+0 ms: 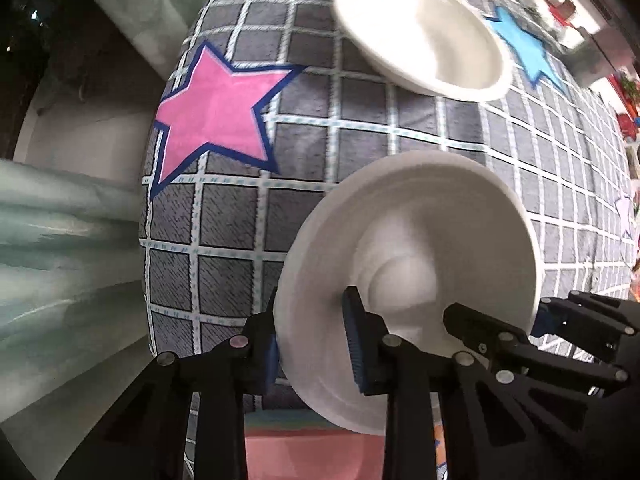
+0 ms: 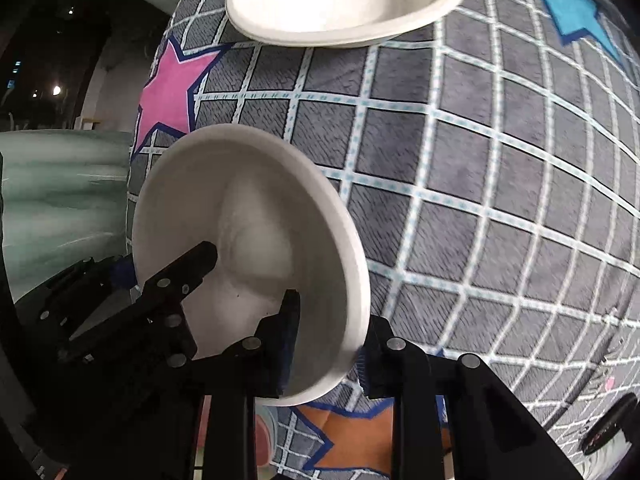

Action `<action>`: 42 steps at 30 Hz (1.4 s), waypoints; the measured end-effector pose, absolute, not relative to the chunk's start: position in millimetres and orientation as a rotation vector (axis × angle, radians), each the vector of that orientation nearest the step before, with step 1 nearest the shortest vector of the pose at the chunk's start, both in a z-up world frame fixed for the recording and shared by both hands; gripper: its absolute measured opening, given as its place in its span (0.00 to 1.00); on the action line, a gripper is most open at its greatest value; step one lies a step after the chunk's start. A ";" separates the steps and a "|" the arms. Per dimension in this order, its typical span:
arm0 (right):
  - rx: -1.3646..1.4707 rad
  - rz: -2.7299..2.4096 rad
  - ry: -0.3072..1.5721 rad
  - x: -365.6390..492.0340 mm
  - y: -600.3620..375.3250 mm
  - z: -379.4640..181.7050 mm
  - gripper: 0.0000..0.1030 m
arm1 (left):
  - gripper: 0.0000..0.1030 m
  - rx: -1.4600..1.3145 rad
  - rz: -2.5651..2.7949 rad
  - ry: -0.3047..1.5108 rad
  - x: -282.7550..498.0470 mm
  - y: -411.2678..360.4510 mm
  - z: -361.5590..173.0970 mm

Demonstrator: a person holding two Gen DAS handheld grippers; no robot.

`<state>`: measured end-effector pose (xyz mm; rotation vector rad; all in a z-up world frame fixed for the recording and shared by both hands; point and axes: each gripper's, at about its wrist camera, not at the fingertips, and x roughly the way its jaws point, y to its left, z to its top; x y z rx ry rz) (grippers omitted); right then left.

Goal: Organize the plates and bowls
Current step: 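Lift the second bowl and carry it toward the first bowl, then lower the second bowl into the first bowl and open the right gripper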

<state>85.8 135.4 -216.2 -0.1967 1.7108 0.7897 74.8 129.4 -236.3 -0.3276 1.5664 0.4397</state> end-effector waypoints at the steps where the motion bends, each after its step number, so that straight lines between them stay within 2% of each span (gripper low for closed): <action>1: -0.193 0.780 1.705 84.1 130.9 -212.3 0.27 | 0.30 -0.321 0.437 1.560 71.6 121.3 -229.7; 12: -0.077 0.679 1.628 62.4 45.8 -172.5 0.27 | 0.30 -0.227 0.328 1.483 53.5 32.5 -171.5; 18: -0.030 0.621 1.620 53.8 -12.3 -152.0 0.28 | 0.30 -0.180 0.254 1.476 48.1 5.2 -160.2; 24: -0.003 0.577 1.638 62.0 -66.2 -148.1 0.28 | 0.30 -0.123 0.183 1.494 47.8 -31.7 -170.8; 36: 0.022 0.532 1.727 50.7 -152.2 -180.5 0.28 | 0.31 -0.063 0.136 1.566 42.0 -102.0 -201.6; 38: 0.011 0.535 1.731 52.3 -157.1 -185.6 0.28 | 0.36 -0.042 0.159 1.567 42.6 -106.7 -204.6; 39: 0.006 0.537 1.735 52.5 -161.9 -186.7 0.28 | 0.49 -0.027 0.177 1.583 42.2 -107.4 -207.8; 41: -0.024 0.535 1.752 53.6 -170.5 -191.6 0.30 | 0.65 -0.007 0.222 1.590 39.4 -105.9 -211.1; 42: -0.049 0.527 1.766 54.8 -173.7 -195.3 0.46 | 0.67 -0.005 0.249 1.587 35.7 -102.2 -209.4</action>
